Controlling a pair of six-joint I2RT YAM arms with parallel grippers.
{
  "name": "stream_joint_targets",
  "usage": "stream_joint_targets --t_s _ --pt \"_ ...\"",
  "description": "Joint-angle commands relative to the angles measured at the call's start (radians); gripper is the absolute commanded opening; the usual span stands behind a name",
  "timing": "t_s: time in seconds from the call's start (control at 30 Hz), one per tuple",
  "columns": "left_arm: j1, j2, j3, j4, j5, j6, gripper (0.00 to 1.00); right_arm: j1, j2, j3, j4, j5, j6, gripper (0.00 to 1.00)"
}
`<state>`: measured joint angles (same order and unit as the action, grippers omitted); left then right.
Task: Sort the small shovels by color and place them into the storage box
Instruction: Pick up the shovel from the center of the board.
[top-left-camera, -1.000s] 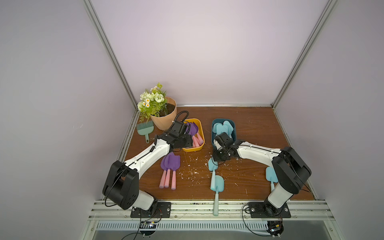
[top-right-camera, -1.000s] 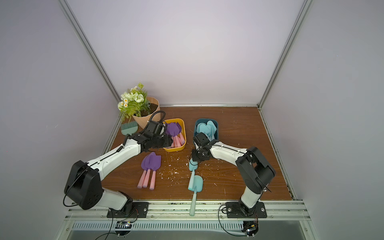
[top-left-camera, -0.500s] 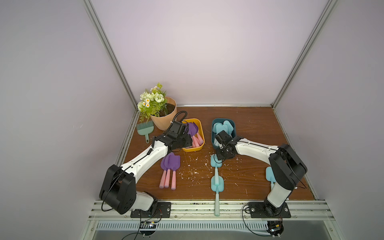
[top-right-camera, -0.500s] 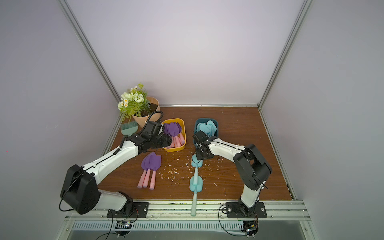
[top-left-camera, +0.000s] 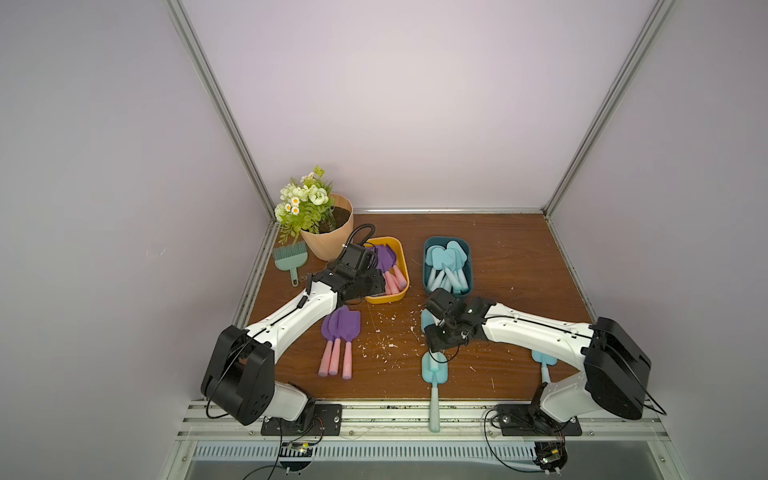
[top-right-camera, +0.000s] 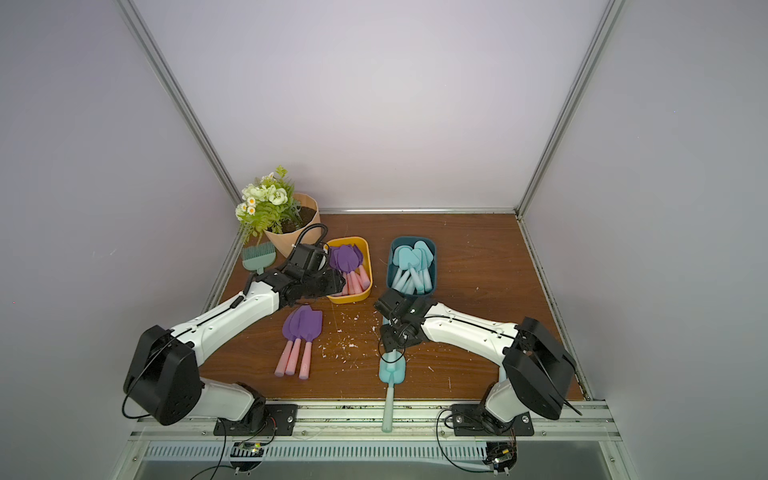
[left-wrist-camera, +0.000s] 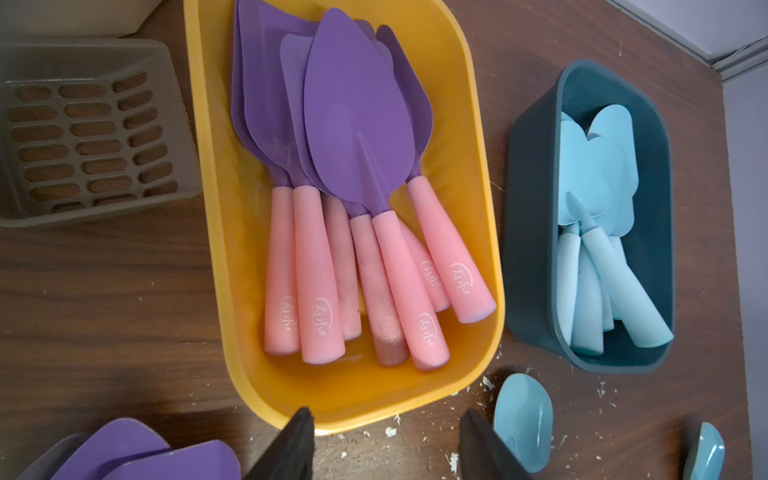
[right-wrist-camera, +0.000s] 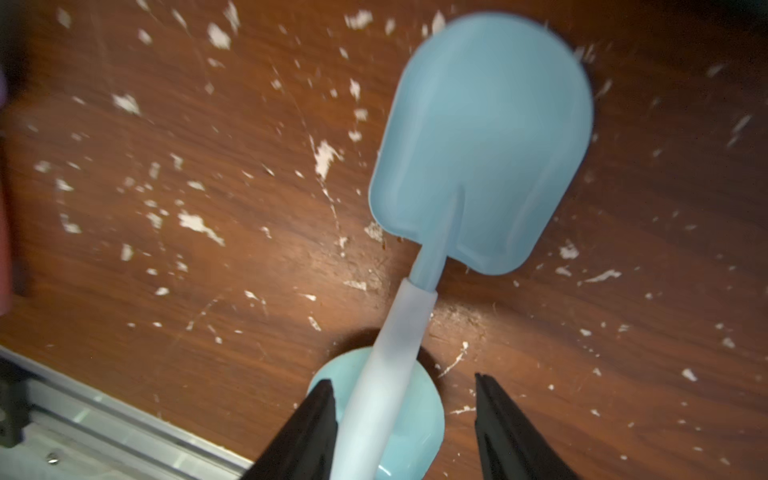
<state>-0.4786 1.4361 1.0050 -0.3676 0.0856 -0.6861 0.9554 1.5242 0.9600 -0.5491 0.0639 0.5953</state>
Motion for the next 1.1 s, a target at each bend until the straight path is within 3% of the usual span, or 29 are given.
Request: stream_joint_targets --t_s 0.0,0.17,0.43,0.73,0.87,1.07 --pt "-0.009 0.014 0.01 0.01 -0.001 -0.01 0.58 0.013 0.036 0.008 -0.001 -0.022 0.04 0.57" --pt "-0.008 0.017 0.008 0.009 0.002 -0.01 0.58 0.019 0.105 0.028 0.029 -0.016 0.019 0.49" --pt "-0.009 0.007 0.001 0.003 -0.003 -0.007 0.58 0.019 0.17 0.071 0.035 0.005 -0.01 0.25" --pt "-0.008 0.0 0.005 -0.005 -0.029 0.002 0.59 0.013 0.036 0.117 0.007 0.026 -0.071 0.16" --pt "-0.008 0.0 0.009 -0.004 -0.033 0.005 0.59 -0.056 -0.034 0.187 -0.058 0.055 -0.078 0.15" --pt "-0.009 -0.007 -0.004 0.005 -0.031 -0.01 0.59 -0.254 -0.024 0.338 -0.073 0.082 -0.16 0.15"
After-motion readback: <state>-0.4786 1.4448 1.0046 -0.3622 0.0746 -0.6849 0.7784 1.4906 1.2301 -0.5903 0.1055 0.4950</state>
